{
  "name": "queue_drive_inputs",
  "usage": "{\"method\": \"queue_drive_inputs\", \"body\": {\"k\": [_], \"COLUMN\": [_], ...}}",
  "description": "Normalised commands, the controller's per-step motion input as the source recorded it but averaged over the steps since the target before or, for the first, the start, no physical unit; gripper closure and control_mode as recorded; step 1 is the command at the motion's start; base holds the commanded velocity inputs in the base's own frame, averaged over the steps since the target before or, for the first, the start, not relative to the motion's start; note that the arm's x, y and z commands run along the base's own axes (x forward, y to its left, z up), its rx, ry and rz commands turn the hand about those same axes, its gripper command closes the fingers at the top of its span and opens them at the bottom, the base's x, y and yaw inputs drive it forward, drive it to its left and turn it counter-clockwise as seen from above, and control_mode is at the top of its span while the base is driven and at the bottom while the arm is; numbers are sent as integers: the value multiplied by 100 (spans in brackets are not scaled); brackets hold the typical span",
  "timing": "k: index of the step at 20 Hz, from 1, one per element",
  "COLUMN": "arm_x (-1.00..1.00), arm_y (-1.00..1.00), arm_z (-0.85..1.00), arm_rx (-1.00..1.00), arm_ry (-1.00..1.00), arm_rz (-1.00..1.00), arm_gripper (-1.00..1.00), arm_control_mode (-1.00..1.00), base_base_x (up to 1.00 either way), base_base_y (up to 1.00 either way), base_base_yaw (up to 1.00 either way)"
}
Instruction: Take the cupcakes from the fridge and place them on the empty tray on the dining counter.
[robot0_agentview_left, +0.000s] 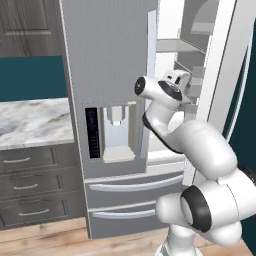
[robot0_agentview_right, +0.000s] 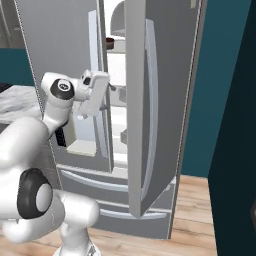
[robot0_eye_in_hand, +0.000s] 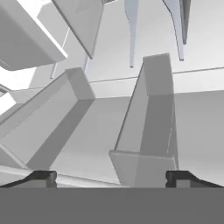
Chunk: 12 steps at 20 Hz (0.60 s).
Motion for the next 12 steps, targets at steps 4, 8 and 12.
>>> {"method": "queue_drive_inputs", "body": {"k": [4, 8, 12], "arm_x": [43, 12, -41], "arm_y": [-26, -43, -89], "arm_z": [-17, -9, -17], "arm_rx": [0, 0, 0], "arm_ry": [9, 6, 1], "arm_rz": [0, 0, -12], "arm_gripper": [-100, -100, -100], "arm_control_mode": [-100, -100, -100], "base_base_x": [0, 0, 0], "base_base_y": [0, 0, 0], "base_base_yaw": [0, 0, 0]}}
